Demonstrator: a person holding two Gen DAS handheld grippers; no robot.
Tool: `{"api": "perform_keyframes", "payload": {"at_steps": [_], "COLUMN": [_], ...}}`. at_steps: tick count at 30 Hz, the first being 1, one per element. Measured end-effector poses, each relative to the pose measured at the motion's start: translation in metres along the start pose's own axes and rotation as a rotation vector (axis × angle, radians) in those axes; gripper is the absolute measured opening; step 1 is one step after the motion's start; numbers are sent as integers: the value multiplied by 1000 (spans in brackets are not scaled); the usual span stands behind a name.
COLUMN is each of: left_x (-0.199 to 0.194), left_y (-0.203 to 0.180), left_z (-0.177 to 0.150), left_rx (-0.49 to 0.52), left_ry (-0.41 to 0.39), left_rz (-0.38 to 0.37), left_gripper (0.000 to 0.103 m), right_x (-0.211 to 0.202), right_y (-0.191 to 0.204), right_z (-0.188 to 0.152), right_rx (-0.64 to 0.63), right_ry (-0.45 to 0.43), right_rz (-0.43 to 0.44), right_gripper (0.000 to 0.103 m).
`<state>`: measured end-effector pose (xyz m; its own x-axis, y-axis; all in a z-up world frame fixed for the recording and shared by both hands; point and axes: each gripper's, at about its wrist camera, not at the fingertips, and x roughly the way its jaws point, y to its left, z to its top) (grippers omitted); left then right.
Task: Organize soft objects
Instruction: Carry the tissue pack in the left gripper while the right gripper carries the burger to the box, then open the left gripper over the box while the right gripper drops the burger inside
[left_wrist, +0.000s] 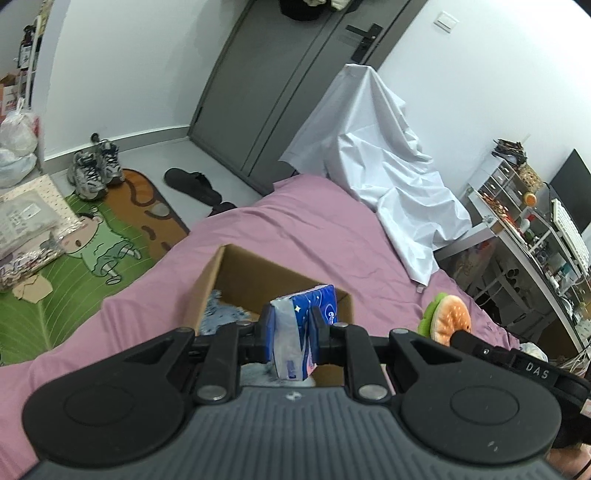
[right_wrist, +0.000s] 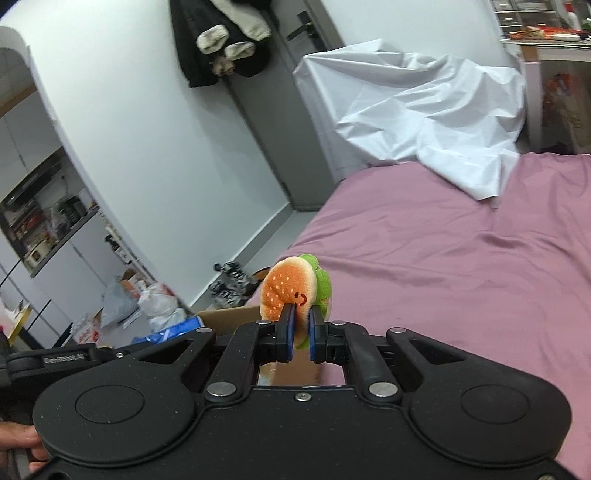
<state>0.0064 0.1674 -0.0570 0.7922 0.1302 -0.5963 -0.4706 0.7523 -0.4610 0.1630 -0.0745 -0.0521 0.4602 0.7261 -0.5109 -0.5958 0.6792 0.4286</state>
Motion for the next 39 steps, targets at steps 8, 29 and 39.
{"api": "perform_keyframes", "payload": {"at_steps": [8, 29, 39], "left_x": [-16, -30, -27], "left_y": [19, 47, 47], "left_z": [-7, -22, -22], "left_rx": [-29, -94, -82], "left_ry": [4, 31, 15], "left_rz": [20, 89, 153], "left_gripper": [18, 44, 70], "right_x": [8, 40, 39], "right_y": [30, 56, 52], "right_z": [-8, -18, -15], "right_rx": [-35, -52, -53], "right_ry": [34, 94, 92], "right_rz": [72, 114, 73], "right_gripper": [8, 8, 52]}}
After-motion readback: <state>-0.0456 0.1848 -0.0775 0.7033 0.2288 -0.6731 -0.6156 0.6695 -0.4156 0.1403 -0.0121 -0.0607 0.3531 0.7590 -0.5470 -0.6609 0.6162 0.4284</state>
